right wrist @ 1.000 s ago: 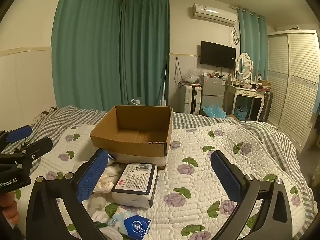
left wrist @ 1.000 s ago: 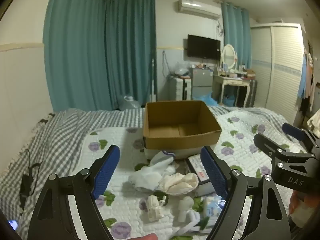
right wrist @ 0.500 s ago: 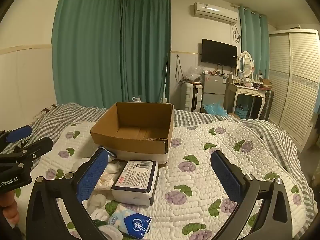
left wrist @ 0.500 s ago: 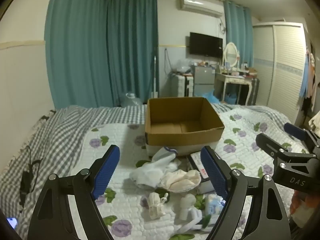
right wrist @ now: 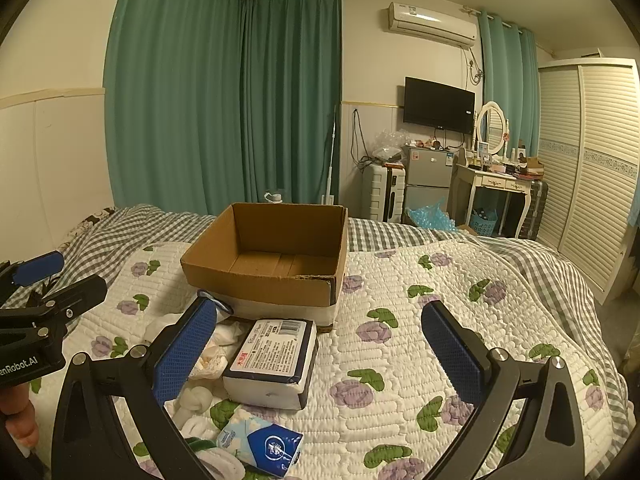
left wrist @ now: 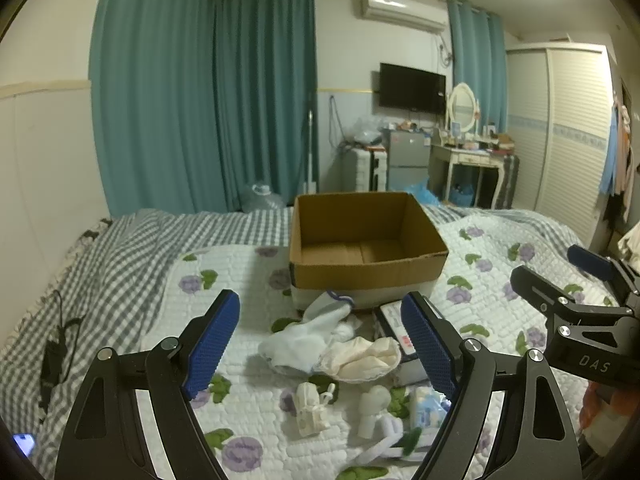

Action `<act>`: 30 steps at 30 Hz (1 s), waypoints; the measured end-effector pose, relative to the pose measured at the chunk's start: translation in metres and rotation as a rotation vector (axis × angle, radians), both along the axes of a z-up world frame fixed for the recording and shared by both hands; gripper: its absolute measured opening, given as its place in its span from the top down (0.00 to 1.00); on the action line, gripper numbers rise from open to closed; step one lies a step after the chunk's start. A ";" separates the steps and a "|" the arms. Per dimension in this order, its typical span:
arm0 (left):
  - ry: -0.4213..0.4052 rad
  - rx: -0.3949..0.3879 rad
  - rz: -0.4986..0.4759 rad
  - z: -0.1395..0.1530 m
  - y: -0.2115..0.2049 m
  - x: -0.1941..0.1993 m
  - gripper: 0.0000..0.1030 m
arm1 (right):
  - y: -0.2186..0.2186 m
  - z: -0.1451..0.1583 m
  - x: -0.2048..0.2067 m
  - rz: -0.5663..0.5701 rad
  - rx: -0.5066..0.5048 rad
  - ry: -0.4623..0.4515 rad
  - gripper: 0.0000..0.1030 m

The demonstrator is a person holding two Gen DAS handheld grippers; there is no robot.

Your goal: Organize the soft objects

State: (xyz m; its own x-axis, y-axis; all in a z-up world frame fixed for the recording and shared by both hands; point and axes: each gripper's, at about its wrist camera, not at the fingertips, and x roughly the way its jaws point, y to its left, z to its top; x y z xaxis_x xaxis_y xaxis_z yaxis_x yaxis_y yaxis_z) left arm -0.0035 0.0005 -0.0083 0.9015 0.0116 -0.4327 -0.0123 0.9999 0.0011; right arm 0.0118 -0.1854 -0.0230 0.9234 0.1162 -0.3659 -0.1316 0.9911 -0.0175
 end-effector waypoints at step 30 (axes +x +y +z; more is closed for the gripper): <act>0.005 0.003 0.002 0.000 -0.003 0.000 0.18 | 0.001 -0.001 0.001 0.001 -0.002 0.004 0.00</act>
